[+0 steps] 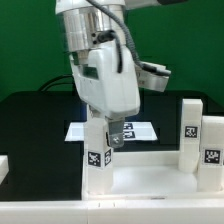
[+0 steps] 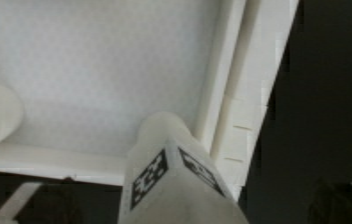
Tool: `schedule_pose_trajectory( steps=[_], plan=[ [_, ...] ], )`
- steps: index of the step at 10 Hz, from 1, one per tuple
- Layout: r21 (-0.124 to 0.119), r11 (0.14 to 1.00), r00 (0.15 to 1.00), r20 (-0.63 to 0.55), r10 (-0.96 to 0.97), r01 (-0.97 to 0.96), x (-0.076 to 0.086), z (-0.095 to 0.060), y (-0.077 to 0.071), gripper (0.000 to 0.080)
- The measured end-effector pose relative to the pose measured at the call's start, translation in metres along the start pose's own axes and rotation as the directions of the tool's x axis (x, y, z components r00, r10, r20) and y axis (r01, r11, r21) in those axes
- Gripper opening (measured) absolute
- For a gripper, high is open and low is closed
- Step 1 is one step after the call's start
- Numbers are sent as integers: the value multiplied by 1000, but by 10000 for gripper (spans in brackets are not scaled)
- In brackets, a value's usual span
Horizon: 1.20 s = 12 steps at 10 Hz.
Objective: Assemble desk
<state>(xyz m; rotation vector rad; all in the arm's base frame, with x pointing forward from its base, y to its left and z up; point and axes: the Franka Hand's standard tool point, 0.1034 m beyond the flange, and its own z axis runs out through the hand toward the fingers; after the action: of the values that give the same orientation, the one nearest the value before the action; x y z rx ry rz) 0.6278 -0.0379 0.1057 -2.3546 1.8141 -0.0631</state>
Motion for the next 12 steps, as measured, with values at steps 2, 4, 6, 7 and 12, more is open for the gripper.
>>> schedule_pose_trajectory(
  steps=[2,4,6,7,12],
  plan=[
    [-4,985,985,-4,-173,173,2,0,1,649],
    [-58,829,830,-14,-558,556,10,-7,-5,649],
    [-83,686,688,-3,-726,723,11,-4,-6,649],
    [-83,712,714,-6,-700,697,11,-4,-6,561],
    [-80,910,911,-36,-411,408,16,-5,-4,287]
  ],
)
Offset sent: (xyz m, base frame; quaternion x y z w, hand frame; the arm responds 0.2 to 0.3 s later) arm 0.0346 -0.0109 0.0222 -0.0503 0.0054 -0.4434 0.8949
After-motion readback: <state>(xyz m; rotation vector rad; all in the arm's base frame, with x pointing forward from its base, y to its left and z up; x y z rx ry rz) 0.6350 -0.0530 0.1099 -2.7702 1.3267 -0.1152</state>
